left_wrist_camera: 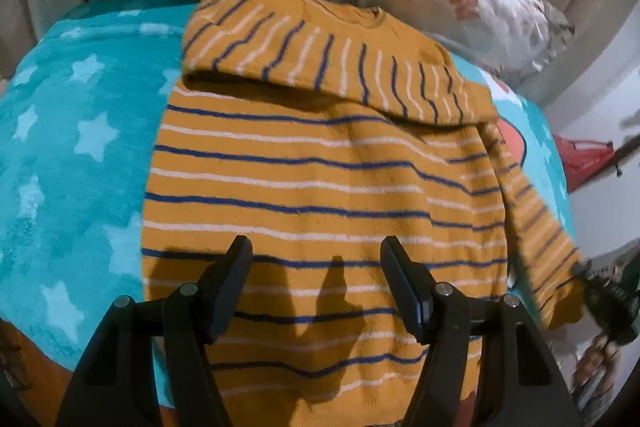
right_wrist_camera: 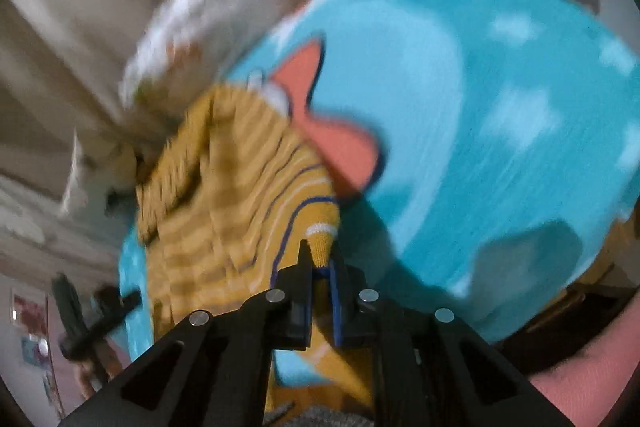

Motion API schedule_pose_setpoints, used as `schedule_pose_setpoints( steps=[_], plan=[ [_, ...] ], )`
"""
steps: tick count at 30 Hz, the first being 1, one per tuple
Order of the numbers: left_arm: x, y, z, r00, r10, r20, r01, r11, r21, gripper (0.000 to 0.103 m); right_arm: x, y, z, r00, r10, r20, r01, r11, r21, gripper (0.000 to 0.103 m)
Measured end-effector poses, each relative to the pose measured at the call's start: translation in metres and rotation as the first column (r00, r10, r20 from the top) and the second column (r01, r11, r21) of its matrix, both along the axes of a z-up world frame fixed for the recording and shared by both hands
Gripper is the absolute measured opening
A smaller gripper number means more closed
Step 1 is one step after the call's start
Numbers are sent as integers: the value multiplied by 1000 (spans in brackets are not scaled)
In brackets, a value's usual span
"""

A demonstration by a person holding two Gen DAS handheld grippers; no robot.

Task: Fold small clothes
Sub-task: 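Grasp the other sleeve cuff with the right tool, then fold the held sleeve across the sweater body with the right tool, release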

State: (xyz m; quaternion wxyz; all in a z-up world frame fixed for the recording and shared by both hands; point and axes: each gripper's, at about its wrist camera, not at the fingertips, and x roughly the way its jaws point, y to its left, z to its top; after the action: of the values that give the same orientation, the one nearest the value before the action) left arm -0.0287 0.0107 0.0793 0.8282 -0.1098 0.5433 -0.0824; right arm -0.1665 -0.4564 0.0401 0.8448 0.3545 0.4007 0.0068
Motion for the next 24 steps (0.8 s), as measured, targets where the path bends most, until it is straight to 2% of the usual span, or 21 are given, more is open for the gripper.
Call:
schedule_pose_setpoints(
  steps=[5,8,11,14,18,22,24],
  plan=[
    [7,3,-2,998,55,-5,-55,998,-25,66,0,-94,53,982,-174,70,177,983,-41,8],
    [11,-1,-4,996,87,-12,-87,995,-38,66,15,-120,70,981,-180,75,186,979,-81,8],
    [13,-7,-3,994,112,-11,-113,993,-42,66,42,-124,79,991,-121,62,127,987,-97,8],
    [14,-13,-1,990,140,-6,-140,989,-40,66,73,-117,78,999,-31,43,34,998,-54,8],
    [7,-13,6,984,181,-2,-181,983,-32,66,128,-80,77,992,111,54,-114,992,57,8],
    [-2,-2,13,980,198,10,-198,980,-6,66,180,-24,86,965,246,88,-258,954,155,8],
    [-3,9,16,979,203,15,-204,979,9,66,204,14,89,945,309,108,-326,922,208,8]
  ],
)
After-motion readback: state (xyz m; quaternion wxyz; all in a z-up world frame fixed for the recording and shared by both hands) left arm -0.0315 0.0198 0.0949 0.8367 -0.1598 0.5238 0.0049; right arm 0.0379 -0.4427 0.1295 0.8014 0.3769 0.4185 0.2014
